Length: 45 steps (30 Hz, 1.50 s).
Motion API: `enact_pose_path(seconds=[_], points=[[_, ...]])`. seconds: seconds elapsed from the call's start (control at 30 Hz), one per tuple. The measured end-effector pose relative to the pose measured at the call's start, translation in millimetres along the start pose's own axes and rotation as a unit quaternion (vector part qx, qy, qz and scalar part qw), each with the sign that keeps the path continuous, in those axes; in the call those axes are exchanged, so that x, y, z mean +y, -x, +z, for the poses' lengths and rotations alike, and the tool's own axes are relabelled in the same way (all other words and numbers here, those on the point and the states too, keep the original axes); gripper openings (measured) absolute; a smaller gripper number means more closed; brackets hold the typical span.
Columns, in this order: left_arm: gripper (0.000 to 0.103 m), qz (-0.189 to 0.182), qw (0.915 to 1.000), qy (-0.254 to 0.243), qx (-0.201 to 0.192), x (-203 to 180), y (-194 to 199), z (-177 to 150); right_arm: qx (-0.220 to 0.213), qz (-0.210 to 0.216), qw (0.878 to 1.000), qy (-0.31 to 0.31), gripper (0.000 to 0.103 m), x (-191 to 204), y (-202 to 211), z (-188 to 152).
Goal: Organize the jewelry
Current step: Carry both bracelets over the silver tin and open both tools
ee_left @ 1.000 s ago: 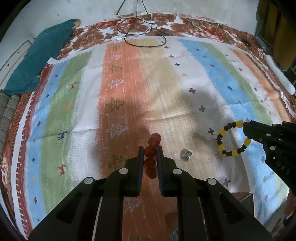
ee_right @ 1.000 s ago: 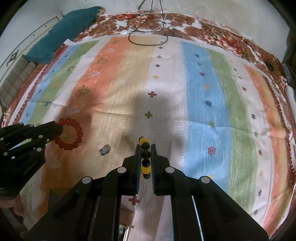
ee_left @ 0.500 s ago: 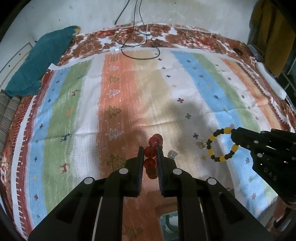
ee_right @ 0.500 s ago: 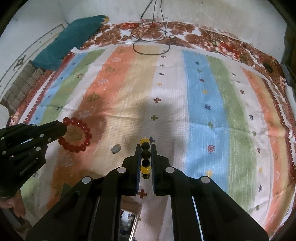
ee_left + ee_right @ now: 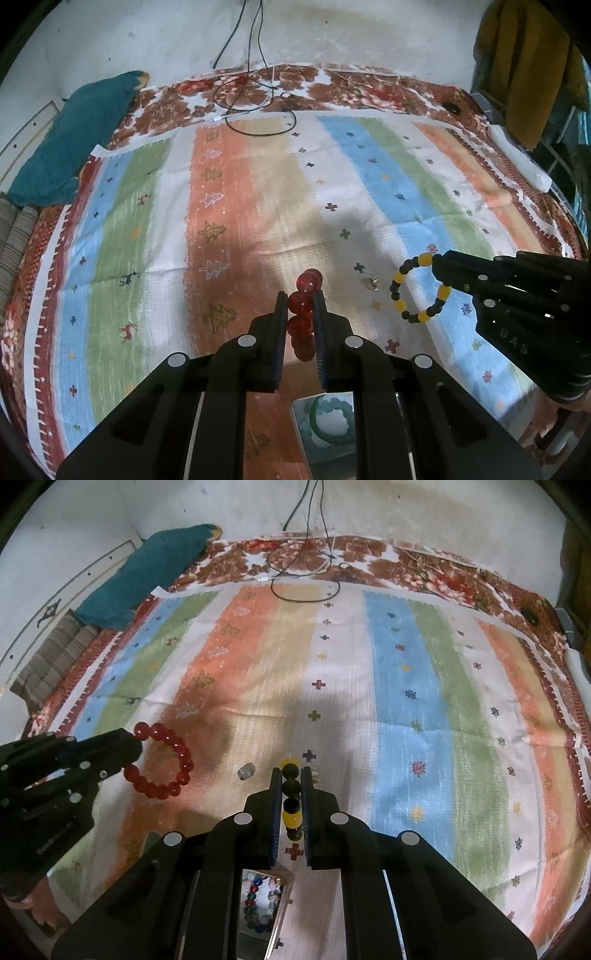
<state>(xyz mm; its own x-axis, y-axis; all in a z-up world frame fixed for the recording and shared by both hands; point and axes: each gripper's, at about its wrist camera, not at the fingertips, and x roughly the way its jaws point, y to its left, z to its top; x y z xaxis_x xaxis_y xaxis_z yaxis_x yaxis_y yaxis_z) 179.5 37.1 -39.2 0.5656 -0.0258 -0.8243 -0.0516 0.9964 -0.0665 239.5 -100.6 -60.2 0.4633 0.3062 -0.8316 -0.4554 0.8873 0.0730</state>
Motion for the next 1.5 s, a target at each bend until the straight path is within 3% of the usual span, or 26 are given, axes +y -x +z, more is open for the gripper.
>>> enact_pose_path(seconds=[1.5], points=[[0.013,-0.022,0.9985,-0.005,-0.05,-19,70,-62,-0.075,0.045,0.996,0.009,0.011,16,83,-60]])
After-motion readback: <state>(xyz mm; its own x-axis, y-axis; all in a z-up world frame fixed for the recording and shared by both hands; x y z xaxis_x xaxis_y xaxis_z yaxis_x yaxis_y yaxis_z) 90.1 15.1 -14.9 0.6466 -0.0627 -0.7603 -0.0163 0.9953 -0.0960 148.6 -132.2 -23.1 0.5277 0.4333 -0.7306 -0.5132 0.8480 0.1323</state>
